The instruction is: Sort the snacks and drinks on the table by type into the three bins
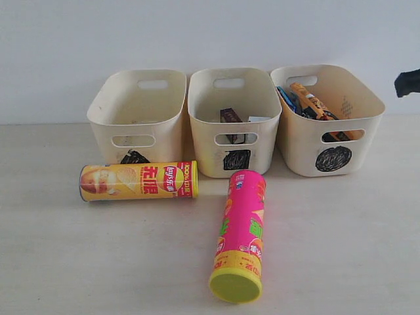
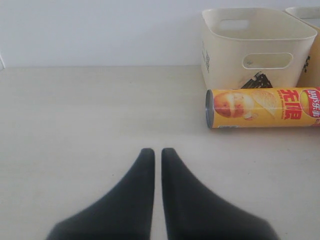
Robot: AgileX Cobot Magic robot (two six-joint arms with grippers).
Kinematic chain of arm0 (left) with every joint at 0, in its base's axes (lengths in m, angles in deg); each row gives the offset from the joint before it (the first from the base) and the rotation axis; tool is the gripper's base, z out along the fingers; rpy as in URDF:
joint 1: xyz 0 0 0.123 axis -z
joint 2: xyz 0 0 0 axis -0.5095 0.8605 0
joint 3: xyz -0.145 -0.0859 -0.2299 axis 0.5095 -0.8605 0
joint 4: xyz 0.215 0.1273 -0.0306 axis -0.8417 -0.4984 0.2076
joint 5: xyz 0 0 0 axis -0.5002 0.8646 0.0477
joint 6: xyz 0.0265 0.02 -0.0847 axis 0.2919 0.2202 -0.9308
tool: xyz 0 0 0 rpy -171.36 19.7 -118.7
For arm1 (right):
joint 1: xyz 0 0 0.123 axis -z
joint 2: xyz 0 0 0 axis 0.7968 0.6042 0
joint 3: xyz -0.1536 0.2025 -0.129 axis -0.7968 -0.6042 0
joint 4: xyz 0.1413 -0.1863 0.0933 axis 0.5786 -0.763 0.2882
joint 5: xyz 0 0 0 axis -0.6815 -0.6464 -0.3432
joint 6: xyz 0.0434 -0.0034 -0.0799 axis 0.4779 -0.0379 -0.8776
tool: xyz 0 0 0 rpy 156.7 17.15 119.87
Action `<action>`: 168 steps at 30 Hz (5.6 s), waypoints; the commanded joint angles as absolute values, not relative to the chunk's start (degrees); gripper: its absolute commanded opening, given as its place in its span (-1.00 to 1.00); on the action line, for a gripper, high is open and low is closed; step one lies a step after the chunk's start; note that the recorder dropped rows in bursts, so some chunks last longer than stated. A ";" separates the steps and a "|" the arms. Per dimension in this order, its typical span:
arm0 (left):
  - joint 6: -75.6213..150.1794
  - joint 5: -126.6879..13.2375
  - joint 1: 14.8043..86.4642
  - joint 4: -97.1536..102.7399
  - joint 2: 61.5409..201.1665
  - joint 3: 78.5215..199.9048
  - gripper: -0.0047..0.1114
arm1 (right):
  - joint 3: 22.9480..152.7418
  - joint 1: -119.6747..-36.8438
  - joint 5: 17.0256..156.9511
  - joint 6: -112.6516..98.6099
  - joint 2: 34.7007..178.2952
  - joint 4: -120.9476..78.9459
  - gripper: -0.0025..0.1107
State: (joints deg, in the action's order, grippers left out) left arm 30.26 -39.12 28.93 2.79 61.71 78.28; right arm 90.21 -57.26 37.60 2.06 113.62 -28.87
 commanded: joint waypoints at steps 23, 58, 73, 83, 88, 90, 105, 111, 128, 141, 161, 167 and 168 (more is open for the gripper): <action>29.77 -39.93 28.93 3.19 61.54 78.52 -0.84 | 74.85 -56.79 46.89 5.57 94.07 -27.38 -0.96; 29.77 -39.93 28.93 3.19 61.54 78.52 -0.84 | 35.69 -56.79 60.93 0.02 43.25 -22.19 -0.96; 29.77 -40.04 28.93 3.19 61.54 78.52 -0.84 | 27.80 -56.79 65.73 -7.34 34.70 -18.29 -0.96; 29.77 -40.04 28.93 3.19 61.54 78.52 -0.84 | 22.95 -56.79 71.40 -8.37 34.70 -18.44 -0.96; 29.77 -40.04 28.93 3.19 61.54 78.52 -0.84 | 22.95 -56.79 71.07 -8.37 34.70 -18.57 -0.96; 29.77 -40.04 28.93 3.19 61.54 78.52 -0.84 | 22.95 -56.79 70.33 -8.37 34.70 -19.43 -0.96; 29.77 -40.04 28.93 3.19 61.54 78.52 -0.84 | 22.95 -56.79 68.53 -8.23 34.70 -20.00 -0.96; 29.77 -40.04 28.93 3.19 61.54 78.52 -0.84 | 22.95 -56.79 68.53 -8.12 34.70 -20.00 -0.96; 11.62 -78.11 28.93 11.25 62.19 83.45 -0.84 | 22.95 -56.79 68.53 -8.12 34.70 -20.00 -0.96; 13.84 -42.88 31.70 -11.96 97.51 116.81 -0.84 | 22.95 -56.79 68.53 -7.88 34.70 -20.00 -0.96; 35.21 -13.43 61.95 5.94 138.91 139.43 -0.84 | 22.95 -56.79 68.53 -7.73 34.70 -20.00 -0.96; 34.49 -13.79 69.89 5.83 148.71 146.64 -0.84 | 22.95 -56.79 68.53 -7.73 34.70 -20.00 -0.96; 33.72 -13.79 71.13 5.83 150.26 147.96 -0.84 | 22.95 -56.79 68.53 -7.73 34.70 -20.00 -0.96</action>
